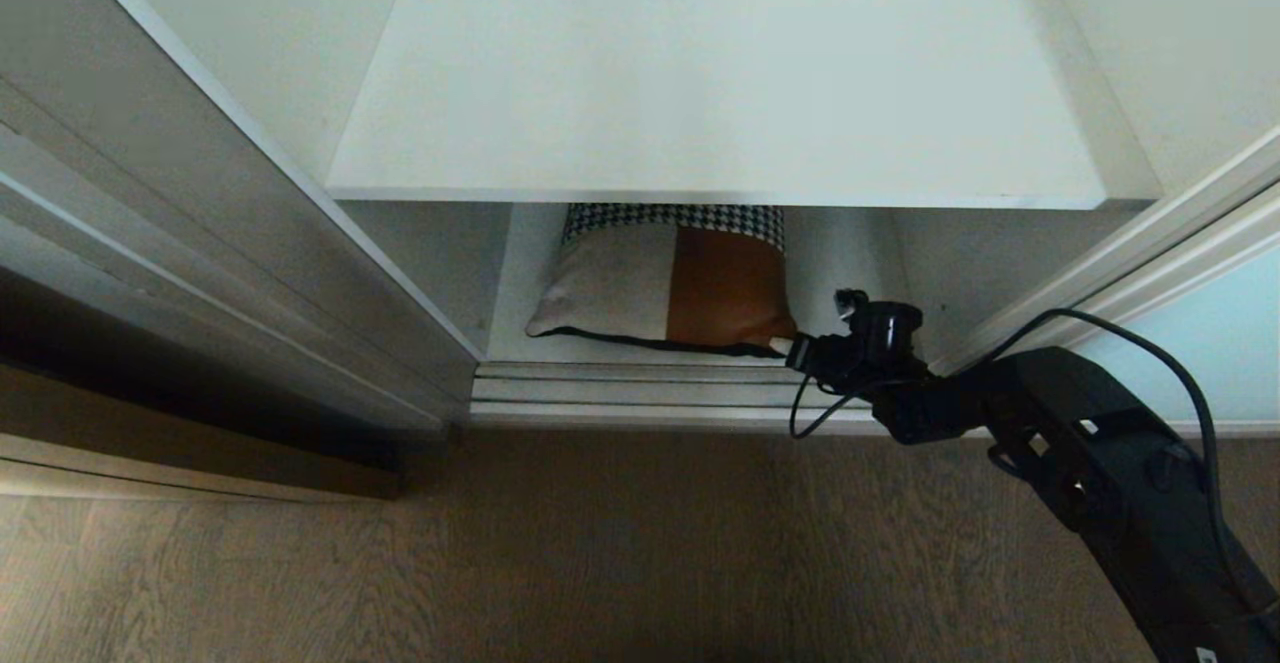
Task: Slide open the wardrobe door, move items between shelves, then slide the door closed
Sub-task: Place the pillow on the higher shelf
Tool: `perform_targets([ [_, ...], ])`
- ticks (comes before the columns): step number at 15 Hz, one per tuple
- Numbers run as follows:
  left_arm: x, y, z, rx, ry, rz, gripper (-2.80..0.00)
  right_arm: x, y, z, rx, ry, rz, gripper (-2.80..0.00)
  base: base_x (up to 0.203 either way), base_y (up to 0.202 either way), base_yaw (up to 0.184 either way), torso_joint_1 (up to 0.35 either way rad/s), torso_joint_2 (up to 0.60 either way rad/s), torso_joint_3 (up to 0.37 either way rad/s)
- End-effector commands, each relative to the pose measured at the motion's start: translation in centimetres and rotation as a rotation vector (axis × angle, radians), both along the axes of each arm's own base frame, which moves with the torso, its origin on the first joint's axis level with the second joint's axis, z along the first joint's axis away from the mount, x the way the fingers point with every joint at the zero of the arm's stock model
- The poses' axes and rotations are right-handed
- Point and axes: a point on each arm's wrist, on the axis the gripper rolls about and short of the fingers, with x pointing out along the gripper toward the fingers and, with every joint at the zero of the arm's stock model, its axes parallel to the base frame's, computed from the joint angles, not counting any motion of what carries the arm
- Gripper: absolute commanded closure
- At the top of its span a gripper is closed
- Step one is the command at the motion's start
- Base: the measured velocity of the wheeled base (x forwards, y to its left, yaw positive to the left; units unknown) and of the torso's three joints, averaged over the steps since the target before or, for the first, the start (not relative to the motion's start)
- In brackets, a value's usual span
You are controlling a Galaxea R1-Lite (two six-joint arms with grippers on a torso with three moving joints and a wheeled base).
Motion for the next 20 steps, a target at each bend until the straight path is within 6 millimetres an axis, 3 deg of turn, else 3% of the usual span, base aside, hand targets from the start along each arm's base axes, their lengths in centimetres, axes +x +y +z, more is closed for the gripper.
perform_targets([
  [1,0.0,0.0,0.0,0.000,0.003,0.000,0.00,-0.1,-0.4,0.6,0.003,0.003,-0.009,0.00,0.000,0.000,0.000,0.000,0.00,0.000],
  [8,0.0,0.0,0.0,0.000,0.003,-0.001,0.00,-4.2,-3.4,3.2,-0.040,0.212,-0.039,0.00,0.000,0.000,0.000,0.000,0.00,0.000],
  [14,0.0,0.0,0.0,0.000,0.003,0.000,0.00,-8.8,-4.5,4.9,-0.080,0.284,-0.048,0.00,0.000,0.000,0.000,0.000,0.00,0.000],
  [17,0.0,0.0,0.0,0.000,0.003,0.000,0.00,-9.8,-5.4,4.6,-0.121,0.296,-0.081,0.00,0.000,0.000,0.000,0.000,0.00,0.000],
  [20,0.0,0.0,0.0,0.000,0.003,-0.002,0.00,-9.1,-4.9,4.1,-0.142,0.271,-0.149,0.00,0.000,0.000,0.000,0.000,0.00,0.000],
])
